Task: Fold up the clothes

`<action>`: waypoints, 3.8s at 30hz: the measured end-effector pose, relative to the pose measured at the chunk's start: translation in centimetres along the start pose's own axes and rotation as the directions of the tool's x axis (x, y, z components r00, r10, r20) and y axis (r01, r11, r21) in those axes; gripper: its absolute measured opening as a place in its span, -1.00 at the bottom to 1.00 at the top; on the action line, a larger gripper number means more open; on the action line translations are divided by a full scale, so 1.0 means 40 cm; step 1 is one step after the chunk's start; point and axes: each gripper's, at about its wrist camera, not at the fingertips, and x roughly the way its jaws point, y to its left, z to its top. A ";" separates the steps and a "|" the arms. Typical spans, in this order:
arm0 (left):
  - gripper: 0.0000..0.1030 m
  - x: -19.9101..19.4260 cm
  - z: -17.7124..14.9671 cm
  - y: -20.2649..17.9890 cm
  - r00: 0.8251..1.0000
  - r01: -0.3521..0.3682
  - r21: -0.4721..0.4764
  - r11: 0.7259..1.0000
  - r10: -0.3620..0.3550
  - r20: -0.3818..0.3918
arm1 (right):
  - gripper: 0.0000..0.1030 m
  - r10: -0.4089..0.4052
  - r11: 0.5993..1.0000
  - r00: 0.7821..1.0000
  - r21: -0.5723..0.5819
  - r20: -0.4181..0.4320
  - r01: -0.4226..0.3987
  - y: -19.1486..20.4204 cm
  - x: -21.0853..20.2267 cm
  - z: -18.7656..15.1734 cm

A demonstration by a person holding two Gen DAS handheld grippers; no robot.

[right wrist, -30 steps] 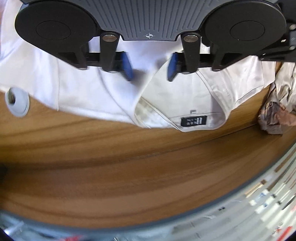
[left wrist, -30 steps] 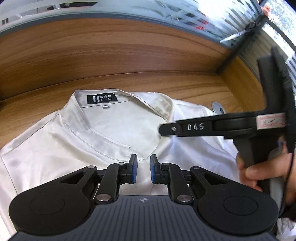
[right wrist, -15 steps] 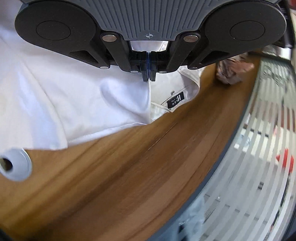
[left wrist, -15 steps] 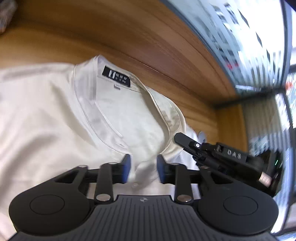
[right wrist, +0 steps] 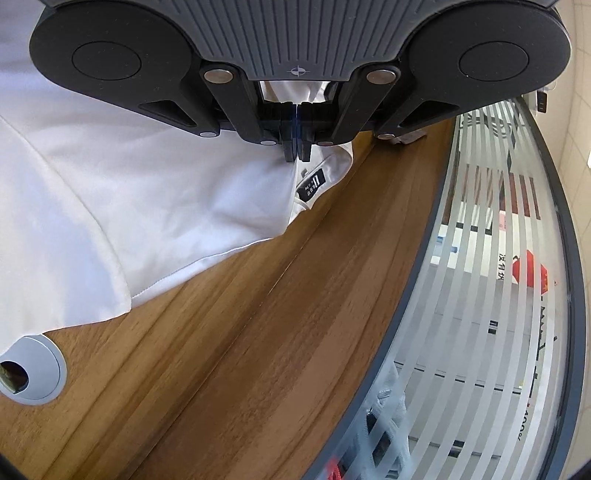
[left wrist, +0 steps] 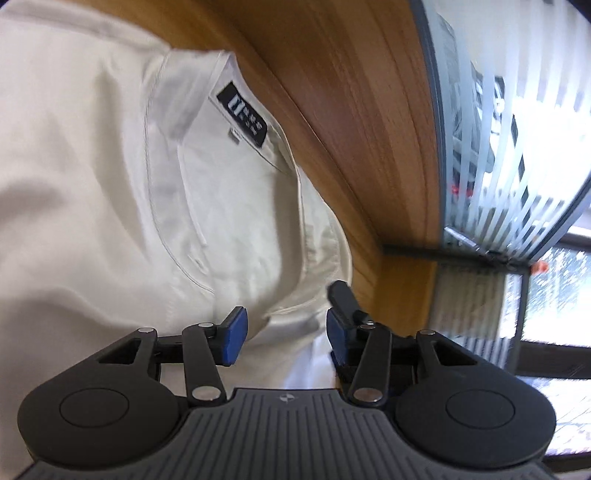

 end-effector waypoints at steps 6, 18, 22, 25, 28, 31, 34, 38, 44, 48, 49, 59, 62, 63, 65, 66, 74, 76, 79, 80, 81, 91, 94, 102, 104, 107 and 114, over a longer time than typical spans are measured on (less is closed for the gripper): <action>-0.87 0.007 0.002 0.000 0.997 0.062 -0.070 0.996 -0.059 0.043 | -0.94 -0.024 1.000 1.000 -0.003 0.006 0.024 0.001 0.003 0.009; -1.00 -0.017 -0.011 -0.066 0.998 -0.020 0.098 0.995 0.013 0.065 | -0.87 -0.146 0.983 0.989 -0.119 -0.028 0.142 0.029 0.016 0.010; -0.96 -0.020 -0.025 -0.088 0.984 -0.171 0.234 0.957 0.156 0.081 | -0.87 -0.216 0.957 0.976 -0.204 -0.038 0.204 0.040 0.021 0.004; -0.84 -0.019 -0.034 -0.085 0.977 -0.212 0.257 0.943 0.198 0.080 | -0.93 -0.269 0.931 0.962 -0.267 -0.042 0.248 0.049 0.024 -0.001; -0.63 -0.019 -0.037 -0.074 0.979 -0.203 0.239 0.950 0.192 0.070 | -0.94 -0.320 0.899 0.946 -0.328 -0.042 0.290 0.058 0.028 -0.006; -0.49 -0.015 -0.036 -0.061 0.982 -0.190 0.204 0.960 0.183 0.055 | -0.94 -0.355 0.881 0.934 -0.351 -0.044 0.318 0.058 0.034 -0.007; -0.39 -0.006 -0.037 -0.047 0.984 -0.176 0.165 0.970 0.172 0.037 | -0.93 -0.387 0.862 0.922 -0.368 -0.030 0.349 0.054 0.035 -0.008; -0.32 0.008 -0.046 -0.032 0.986 -0.167 0.118 0.979 0.167 0.013 | -0.93 -0.412 0.844 0.911 -0.386 -0.024 0.372 0.048 0.042 -0.009; -0.32 0.043 -0.087 -0.026 0.983 -0.180 0.119 0.976 0.184 -0.020 | -0.93 -0.406 0.855 0.913 -0.367 -0.037 0.365 0.038 0.038 -0.008; -0.32 0.061 -0.109 -0.017 0.986 -0.162 0.077 0.984 0.165 -0.035 | -0.93 -0.402 0.858 0.915 -0.365 -0.038 0.362 0.046 0.039 -0.012; -0.32 0.067 -0.112 -0.014 0.987 -0.156 0.065 0.986 0.159 -0.038 | -0.93 -0.401 0.859 0.915 -0.362 -0.038 0.361 0.046 0.040 -0.012; -0.31 0.099 -0.130 0.001 0.989 -0.148 -0.040 0.988 0.149 0.026 | -0.93 -0.368 0.893 0.928 -0.295 -0.050 0.338 0.033 0.035 -0.010; -0.39 0.106 -0.138 0.009 0.987 -0.147 -0.089 0.985 0.152 0.045 | -0.93 -0.359 0.904 0.932 -0.270 -0.053 0.332 0.026 0.034 -0.007; -0.58 0.108 -0.140 0.008 0.987 -0.148 -0.096 0.984 0.153 0.050 | -0.93 -0.355 0.906 0.933 -0.264 -0.054 0.329 0.025 0.034 -0.006; -0.72 0.105 -0.143 -0.001 0.986 -0.142 -0.081 0.987 0.148 0.075 | -0.93 -0.348 0.911 0.936 -0.256 -0.054 0.324 0.023 0.033 -0.004; -0.75 0.100 -0.144 -0.009 0.985 -0.142 -0.065 0.988 0.148 0.094 | -0.93 -0.347 0.912 0.937 -0.254 -0.053 0.323 0.022 0.032 -0.004; -0.78 0.019 -0.131 -0.130 0.919 -0.338 0.218 0.916 0.271 0.286 | -0.85 -0.338 0.903 0.941 -0.294 -0.033 0.314 0.047 0.006 0.005; -0.78 0.006 -0.126 -0.151 0.890 -0.408 0.267 0.873 0.316 0.328 | -0.85 -0.351 0.892 0.936 -0.311 -0.019 0.328 0.049 -0.002 0.012; -0.78 -0.003 -0.114 -0.168 0.842 -0.508 0.317 0.801 0.384 0.379 | -0.85 -0.373 0.876 0.928 -0.328 0.004 0.354 0.048 -0.013 0.025; -0.78 -0.005 -0.110 -0.165 0.831 -0.530 0.330 0.781 0.399 0.388 | -0.85 -0.381 0.872 0.924 -0.327 0.011 0.364 0.045 -0.017 0.031; -0.77 -0.012 -0.106 -0.158 0.827 -0.538 0.342 0.770 0.405 0.389 | -0.85 -0.387 0.870 0.922 -0.323 0.018 0.372 0.042 -0.021 0.037; 0.00 -0.103 -0.073 -0.152 0.801 -0.574 0.397 0.716 0.389 0.455 | -0.72 -0.464 0.795 0.878 -0.381 0.119 0.472 0.037 -0.104 0.081; 0.04 -0.162 -0.071 -0.145 0.785 -0.594 0.389 0.704 0.403 0.470 | -0.61 -0.506 0.749 0.848 -0.405 0.160 0.523 0.028 -0.134 0.097; 0.11 -0.324 -0.078 -0.112 0.738 -0.652 0.343 0.676 0.464 0.490 | -0.59 -0.613 0.631 0.749 -0.415 0.252 0.656 -0.030 -0.199 0.152; 0.13 -0.357 -0.077 -0.102 0.721 -0.668 0.319 0.672 0.480 0.500 | -0.55 -0.629 0.613 0.734 -0.416 0.257 0.672 -0.045 -0.210 0.170; 0.16 -0.401 -0.090 -0.082 0.701 -0.680 0.274 0.680 0.495 0.514 | -0.36 -0.640 0.623 0.733 -0.404 0.229 0.670 -0.075 -0.233 0.194; 0.17 -0.451 -0.143 -0.034 0.683 -0.682 0.193 0.706 0.519 0.513 | -0.90 -0.575 0.732 0.805 -0.349 0.144 0.586 -0.107 -0.249 0.200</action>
